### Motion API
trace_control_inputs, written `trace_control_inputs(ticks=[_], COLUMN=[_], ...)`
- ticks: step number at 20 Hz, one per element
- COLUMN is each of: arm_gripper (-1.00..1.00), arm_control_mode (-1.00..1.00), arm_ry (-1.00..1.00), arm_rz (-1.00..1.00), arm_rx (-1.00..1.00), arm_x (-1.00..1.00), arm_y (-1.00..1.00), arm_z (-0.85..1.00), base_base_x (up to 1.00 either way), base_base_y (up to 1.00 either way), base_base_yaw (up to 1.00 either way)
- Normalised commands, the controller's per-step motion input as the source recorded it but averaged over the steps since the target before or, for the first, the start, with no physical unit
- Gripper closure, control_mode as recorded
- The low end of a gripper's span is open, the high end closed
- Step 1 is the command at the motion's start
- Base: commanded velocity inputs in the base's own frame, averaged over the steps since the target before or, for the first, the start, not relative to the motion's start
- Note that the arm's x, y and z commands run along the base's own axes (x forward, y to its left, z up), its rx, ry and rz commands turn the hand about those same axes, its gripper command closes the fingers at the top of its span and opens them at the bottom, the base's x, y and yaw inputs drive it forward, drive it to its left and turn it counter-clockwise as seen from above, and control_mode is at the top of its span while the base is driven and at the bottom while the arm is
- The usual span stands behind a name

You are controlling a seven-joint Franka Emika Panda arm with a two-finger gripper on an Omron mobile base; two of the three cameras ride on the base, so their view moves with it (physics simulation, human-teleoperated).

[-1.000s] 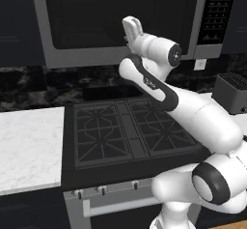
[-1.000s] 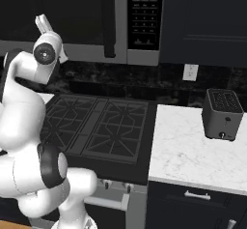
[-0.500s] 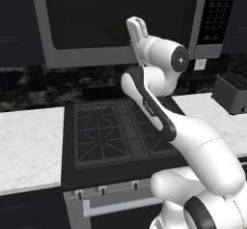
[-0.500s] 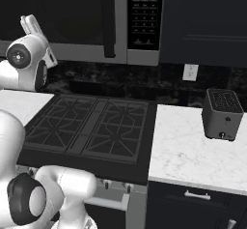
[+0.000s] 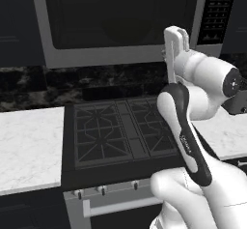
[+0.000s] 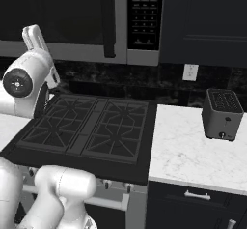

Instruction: Open the microwave, place the bowl with waffle inside the microwave, then close the microwave door and turn it on.

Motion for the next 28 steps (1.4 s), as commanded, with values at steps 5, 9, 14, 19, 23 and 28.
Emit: trace_control_inputs(ticks=[5, 9, 14, 19, 23, 28], arm_gripper=[1.00, 1.00, 1.00, 1.00, 1.00, 1.00], arm_control_mode=[-1.00, -1.00, -1.00, -1.00, -1.00, -1.00], arm_ry=[-0.06, 0.00, 0.02, 0.02, 0.01, -0.01], arm_rz=[0.05, 0.00, 0.00, -0.05, -0.01, 0.00], arm_rx=[0.20, 0.11, 0.01, 0.01, 0.05, 0.11], arm_x=[-0.39, -0.32, 0.00, 0.35, 0.36, 0.25], arm_y=[-0.90, -0.99, -1.00, -1.00, -0.67, -0.12], arm_z=[-0.01, 0.00, 0.00, 0.00, 0.00, 0.10], base_base_x=[0.00, 0.00, 0.00, 0.00, 0.00, 0.00], base_base_y=[0.00, 0.00, 0.00, 0.00, 0.00, 0.00], base_base_yaw=[0.00, 0.00, 0.00, 0.00, 0.00, 0.00])
